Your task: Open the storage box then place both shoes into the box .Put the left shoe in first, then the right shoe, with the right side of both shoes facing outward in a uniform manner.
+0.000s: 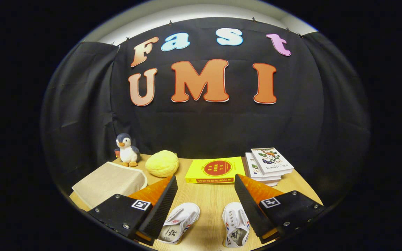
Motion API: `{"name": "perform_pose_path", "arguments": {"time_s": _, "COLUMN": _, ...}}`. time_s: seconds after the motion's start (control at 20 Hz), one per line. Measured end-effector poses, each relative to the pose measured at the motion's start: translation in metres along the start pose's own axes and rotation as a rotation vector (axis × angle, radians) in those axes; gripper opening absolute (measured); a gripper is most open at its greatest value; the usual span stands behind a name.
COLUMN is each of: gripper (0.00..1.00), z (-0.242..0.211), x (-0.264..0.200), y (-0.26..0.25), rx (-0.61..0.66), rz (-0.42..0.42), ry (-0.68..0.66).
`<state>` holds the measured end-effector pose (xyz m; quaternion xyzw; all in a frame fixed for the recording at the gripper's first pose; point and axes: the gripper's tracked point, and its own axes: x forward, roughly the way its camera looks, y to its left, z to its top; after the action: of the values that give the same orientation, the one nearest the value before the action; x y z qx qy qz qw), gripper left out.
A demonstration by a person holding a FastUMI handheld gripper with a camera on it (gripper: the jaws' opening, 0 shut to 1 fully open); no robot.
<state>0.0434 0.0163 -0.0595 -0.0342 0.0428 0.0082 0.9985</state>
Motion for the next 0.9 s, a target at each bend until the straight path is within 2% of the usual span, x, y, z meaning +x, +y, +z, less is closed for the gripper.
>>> {"name": "perform_pose_path", "arguments": {"time_s": 0.2, "gripper": 0.98, "z": -0.030, "x": 0.004, "y": 0.046, "rx": 0.102, "rz": 0.199, "ry": 0.112}}
{"name": "perform_pose_path", "arguments": {"time_s": 0.4, "gripper": 0.98, "z": -0.073, "x": 0.007, "y": 0.093, "rx": 0.270, "rz": 0.385, "ry": 0.278}}
{"name": "perform_pose_path", "arguments": {"time_s": 0.65, "gripper": 0.98, "z": -0.120, "x": 0.016, "y": 0.130, "rx": 0.493, "rz": 0.533, "ry": 0.471}}
{"name": "perform_pose_path", "arguments": {"time_s": 0.85, "gripper": 0.98, "z": -0.131, "x": 0.019, "y": 0.160, "rx": 0.699, "rz": 0.678, "ry": 0.571}}
{"name": "perform_pose_path", "arguments": {"time_s": 0.9, "gripper": 0.98, "z": -0.133, "x": 0.022, "y": 0.166, "rx": 0.716, "rz": 0.697, "ry": 0.582}}
